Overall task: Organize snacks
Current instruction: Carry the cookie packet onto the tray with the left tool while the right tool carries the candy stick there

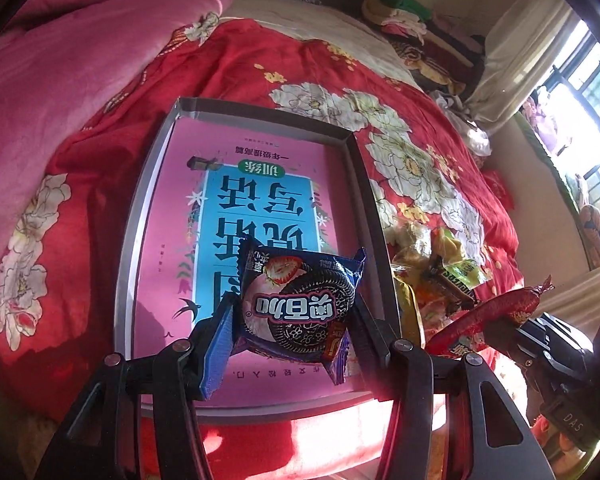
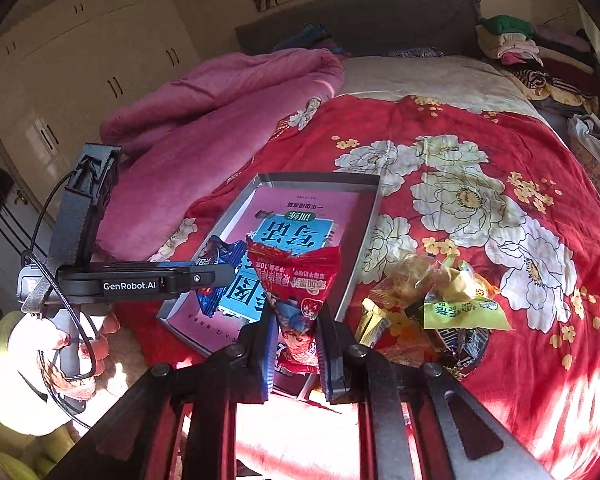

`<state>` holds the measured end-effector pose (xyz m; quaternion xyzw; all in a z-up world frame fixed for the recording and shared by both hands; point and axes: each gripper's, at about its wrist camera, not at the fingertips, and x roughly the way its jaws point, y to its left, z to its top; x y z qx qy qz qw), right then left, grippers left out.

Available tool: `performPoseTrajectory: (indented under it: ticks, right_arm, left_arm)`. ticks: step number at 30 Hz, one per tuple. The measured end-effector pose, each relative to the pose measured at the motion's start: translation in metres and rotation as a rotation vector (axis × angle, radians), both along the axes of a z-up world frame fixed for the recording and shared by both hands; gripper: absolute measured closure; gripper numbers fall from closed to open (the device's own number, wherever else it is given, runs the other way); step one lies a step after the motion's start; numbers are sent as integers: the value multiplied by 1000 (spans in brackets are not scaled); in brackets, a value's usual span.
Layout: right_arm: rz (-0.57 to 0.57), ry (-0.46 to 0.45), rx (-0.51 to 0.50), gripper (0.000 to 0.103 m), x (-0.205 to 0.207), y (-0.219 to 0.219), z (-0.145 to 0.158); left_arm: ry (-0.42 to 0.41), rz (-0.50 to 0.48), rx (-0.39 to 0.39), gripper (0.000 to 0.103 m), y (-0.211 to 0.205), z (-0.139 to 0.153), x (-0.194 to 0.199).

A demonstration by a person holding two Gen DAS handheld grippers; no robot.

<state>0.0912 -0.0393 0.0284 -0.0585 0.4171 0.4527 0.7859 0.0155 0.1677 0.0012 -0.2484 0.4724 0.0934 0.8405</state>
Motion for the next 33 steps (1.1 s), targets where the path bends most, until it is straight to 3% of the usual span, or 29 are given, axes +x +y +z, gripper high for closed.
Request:
performPoseTrajectory:
  ticks: [10, 22, 33]
  right_arm:
    - [69, 30, -45, 85, -13, 30, -18]
    - [72, 83, -110, 85, -7, 42, -42]
    - [82, 115, -141, 85, 0, 49, -57]
  left_arm:
    - [22, 64, -19, 47, 23, -18, -17]
    - [78, 86, -31, 47, 33, -45, -20]
    - [109, 88, 8, 47, 31, -56, -18]
